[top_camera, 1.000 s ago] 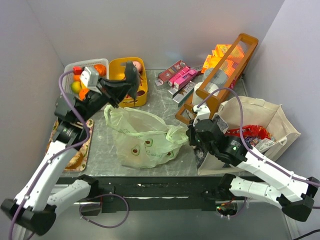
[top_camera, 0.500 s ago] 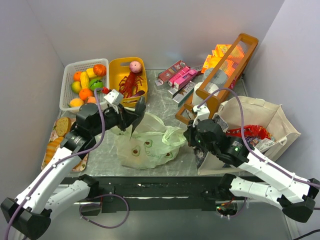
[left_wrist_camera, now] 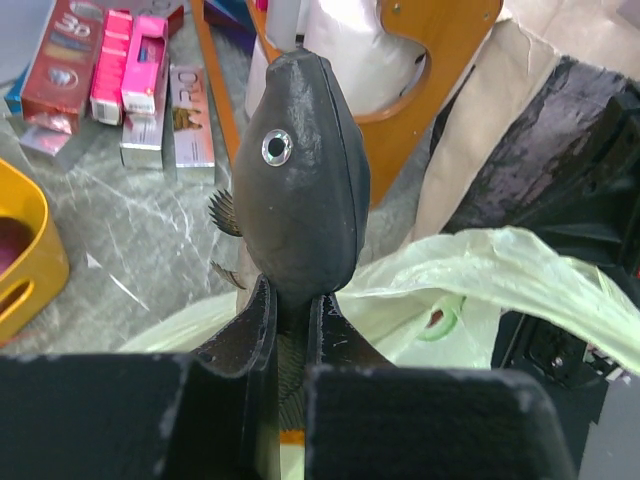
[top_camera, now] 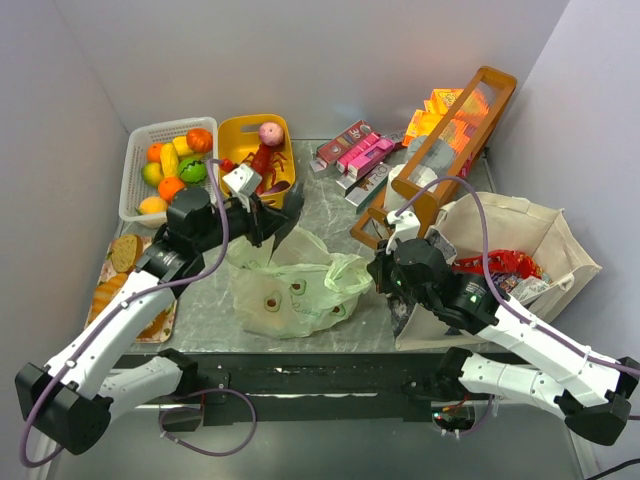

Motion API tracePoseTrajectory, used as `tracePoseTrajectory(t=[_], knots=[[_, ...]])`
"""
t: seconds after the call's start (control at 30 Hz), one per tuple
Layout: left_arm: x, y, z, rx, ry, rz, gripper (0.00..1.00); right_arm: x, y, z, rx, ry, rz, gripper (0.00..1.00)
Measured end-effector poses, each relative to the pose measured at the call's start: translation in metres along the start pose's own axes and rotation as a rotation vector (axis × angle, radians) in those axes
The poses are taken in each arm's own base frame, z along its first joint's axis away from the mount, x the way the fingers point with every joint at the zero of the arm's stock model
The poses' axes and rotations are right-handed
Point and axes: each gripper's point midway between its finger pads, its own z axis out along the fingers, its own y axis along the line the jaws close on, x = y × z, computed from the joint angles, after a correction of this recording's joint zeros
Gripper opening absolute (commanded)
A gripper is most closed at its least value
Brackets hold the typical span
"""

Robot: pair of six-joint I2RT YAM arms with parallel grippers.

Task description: Place the mixed food into the grocery bags and tie them

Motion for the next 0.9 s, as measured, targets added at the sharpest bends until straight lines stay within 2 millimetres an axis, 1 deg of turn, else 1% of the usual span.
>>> tracePoseTrajectory(t=[0.1, 0.27, 0.33, 0.37, 0.43, 0.5, 0.53, 0.6, 0.67, 0.77, 0.83, 0.9], knots=[[-0.004, 0.001, 0.005, 0.009, -0.011, 0.010, 0.01, 0.000, 0.000, 0.000, 0.000, 0.000, 0.000, 0.00], [-0.003, 0.006, 0.011, 0.004, -0.017, 0.030, 0.01, 0.000, 0.000, 0.000, 0.000, 0.000, 0.000, 0.00], [0.005, 0.010, 0.014, 0.000, -0.010, 0.026, 0.01, 0.000, 0.000, 0.000, 0.000, 0.000, 0.001, 0.00], [0.014, 0.011, 0.016, -0.001, -0.003, 0.021, 0.01, 0.000, 0.000, 0.000, 0.001, 0.000, 0.003, 0.00], [0.034, 0.013, 0.014, -0.005, 0.015, 0.010, 0.01, 0.000, 0.000, 0.000, 0.001, 0.000, 0.005, 0.00], [0.057, 0.015, 0.008, -0.022, 0.040, -0.006, 0.01, 0.000, 0.000, 0.000, 0.000, -0.001, 0.008, 0.00], [0.064, 0.016, 0.005, -0.029, 0.049, -0.012, 0.01, 0.000, 0.000, 0.000, 0.000, -0.002, 0.008, 0.00], [0.068, 0.014, 0.001, -0.032, 0.052, -0.018, 0.01, 0.000, 0.000, -0.001, 0.000, -0.002, 0.009, 0.00], [0.064, 0.010, -0.001, -0.034, 0.037, -0.017, 0.01, 0.000, 0.000, -0.001, 0.000, -0.002, 0.010, 0.00], [0.060, 0.000, -0.006, -0.027, 0.025, -0.013, 0.01, 0.000, 0.000, -0.001, 0.002, -0.003, 0.012, 0.00], [0.063, -0.008, -0.007, -0.017, 0.029, -0.019, 0.01, -0.001, -0.001, 0.000, 0.009, -0.005, 0.013, 0.00], [0.072, -0.014, -0.010, -0.017, 0.049, -0.036, 0.01, -0.001, -0.003, 0.000, 0.017, -0.008, 0.014, 0.00]])
